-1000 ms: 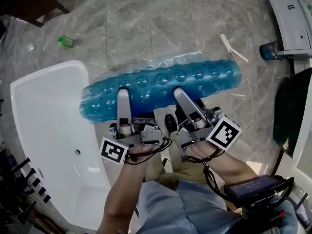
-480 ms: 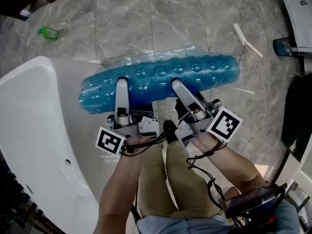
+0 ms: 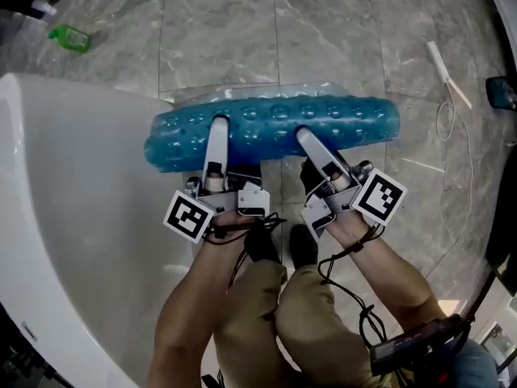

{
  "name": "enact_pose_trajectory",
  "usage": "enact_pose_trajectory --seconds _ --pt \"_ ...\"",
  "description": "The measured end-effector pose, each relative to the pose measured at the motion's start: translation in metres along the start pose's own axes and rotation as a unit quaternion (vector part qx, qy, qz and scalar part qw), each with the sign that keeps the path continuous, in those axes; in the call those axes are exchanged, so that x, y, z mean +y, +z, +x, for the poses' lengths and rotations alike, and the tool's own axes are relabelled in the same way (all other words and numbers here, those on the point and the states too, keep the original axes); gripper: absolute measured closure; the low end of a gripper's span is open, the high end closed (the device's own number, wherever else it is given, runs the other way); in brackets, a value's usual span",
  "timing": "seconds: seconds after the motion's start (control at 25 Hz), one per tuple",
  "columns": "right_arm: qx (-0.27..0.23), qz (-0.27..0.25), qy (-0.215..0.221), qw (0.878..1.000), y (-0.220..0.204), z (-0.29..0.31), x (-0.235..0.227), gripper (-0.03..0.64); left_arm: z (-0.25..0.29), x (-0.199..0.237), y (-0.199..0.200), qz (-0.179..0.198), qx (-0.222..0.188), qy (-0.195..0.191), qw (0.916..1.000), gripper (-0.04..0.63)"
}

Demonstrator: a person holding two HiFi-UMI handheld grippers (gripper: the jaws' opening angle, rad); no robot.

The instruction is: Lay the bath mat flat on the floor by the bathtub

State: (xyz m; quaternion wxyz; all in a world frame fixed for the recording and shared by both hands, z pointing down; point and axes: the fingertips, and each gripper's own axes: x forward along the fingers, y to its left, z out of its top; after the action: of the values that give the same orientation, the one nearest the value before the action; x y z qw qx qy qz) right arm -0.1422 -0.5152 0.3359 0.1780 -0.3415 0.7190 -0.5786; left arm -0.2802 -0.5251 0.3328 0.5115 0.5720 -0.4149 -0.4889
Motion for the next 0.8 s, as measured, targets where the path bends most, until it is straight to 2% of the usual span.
enact_pose_trajectory --seconds 0.36,0.64,0.8 --pt "0.03 0.023 0.004 0.999 -0.059 0.051 -0.15 0.255 -0.017 0.169 0.029 -0.014 0.005 0.04 0.9991 0.282" --pt "0.064 0.03 0.007 0.997 -0.076 0.094 -0.218 0.258 -0.007 0.247 0.054 -0.007 0.005 0.054 0.9985 0.281" --pt "0.088 0.034 0.007 0.996 -0.077 0.111 -0.255 0.261 -0.001 0.29 0.058 -0.02 -0.003 0.083 0.9964 0.276"
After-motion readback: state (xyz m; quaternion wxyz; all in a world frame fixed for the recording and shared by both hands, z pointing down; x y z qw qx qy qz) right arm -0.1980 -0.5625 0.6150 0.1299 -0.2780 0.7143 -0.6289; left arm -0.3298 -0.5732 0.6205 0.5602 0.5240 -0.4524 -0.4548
